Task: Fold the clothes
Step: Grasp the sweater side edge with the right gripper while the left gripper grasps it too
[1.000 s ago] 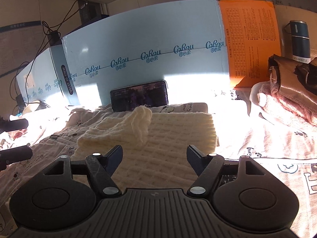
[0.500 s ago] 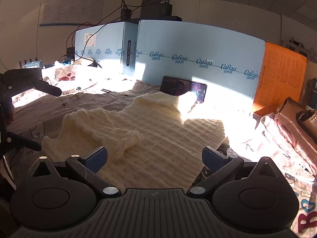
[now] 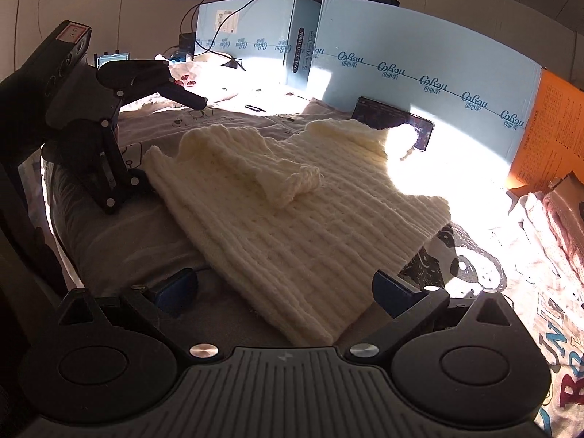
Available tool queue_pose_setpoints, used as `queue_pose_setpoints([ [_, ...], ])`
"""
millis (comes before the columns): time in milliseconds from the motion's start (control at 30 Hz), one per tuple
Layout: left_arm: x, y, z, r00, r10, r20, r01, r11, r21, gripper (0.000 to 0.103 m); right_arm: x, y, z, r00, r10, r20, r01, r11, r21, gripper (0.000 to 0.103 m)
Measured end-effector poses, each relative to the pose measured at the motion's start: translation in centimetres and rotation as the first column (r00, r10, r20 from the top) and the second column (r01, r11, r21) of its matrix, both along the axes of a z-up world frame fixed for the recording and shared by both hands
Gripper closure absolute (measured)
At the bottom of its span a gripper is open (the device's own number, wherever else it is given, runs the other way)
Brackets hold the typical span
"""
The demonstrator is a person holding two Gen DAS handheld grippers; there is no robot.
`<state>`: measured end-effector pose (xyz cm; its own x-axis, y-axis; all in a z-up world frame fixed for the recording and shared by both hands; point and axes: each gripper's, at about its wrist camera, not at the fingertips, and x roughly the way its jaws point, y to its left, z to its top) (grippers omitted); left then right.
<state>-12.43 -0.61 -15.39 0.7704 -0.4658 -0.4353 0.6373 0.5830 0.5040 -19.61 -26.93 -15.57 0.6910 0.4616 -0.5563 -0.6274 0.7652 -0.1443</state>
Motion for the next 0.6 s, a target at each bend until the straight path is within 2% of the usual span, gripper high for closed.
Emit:
queue_pose_setpoints([
  [167,1.3,0.2,0.2,1.0,-0.006,-0.019,0.006,1.0,-0.004,0.0,1.3,0.1,-0.6,0.999,-0.038,-0.021,0.038,0.999,-0.002,0.0],
  [233,1.5,0.3,0.4,1.0,-0.028,-0.014,0.028,1.0,-0.005,0.0,1.8,0.0,-0.5,0.999,-0.043,0.0,0.043,0.999,-0.01,0.001],
  [367,2.6,1.3,1.0,0.998,-0.048,-0.043,0.044,0.996,-0.082,0.002,2.3,-0.7,-0.3,0.998,-0.06,0.014,0.06,0.998,0.003,0.005],
  [433,2.9,1.5,1.1,0.997,-0.059,-0.053,0.053,0.993,-0.106,0.006,2.2,-0.6,-0.4,0.999,-0.046,0.018,0.046,0.999,-0.001,0.022],
  [467,2.9,1.4,1.0,0.995,-0.072,-0.064,0.065,0.992,-0.104,0.009,2.0,-0.6,-0.4,0.999,-0.033,0.025,0.033,0.999,0.001,0.027],
  [533,3.1,1.2,0.9,0.992,-0.099,-0.085,0.09,0.991,-0.1,0.025,1.8,-0.4,-0.3,0.999,-0.009,0.04,0.009,1.0,0.005,0.051],
  [567,3.2,1.2,0.9,0.989,-0.112,-0.095,0.103,0.99,-0.098,0.03,1.8,-0.4,-0.2,0.999,0.001,0.049,-0.002,1.0,0.009,0.057],
  [600,3.3,1.1,0.8,0.987,-0.123,-0.105,0.113,0.989,-0.094,0.041,1.7,-0.5,0.0,0.998,0.01,0.06,-0.011,1.0,0.015,0.065],
])
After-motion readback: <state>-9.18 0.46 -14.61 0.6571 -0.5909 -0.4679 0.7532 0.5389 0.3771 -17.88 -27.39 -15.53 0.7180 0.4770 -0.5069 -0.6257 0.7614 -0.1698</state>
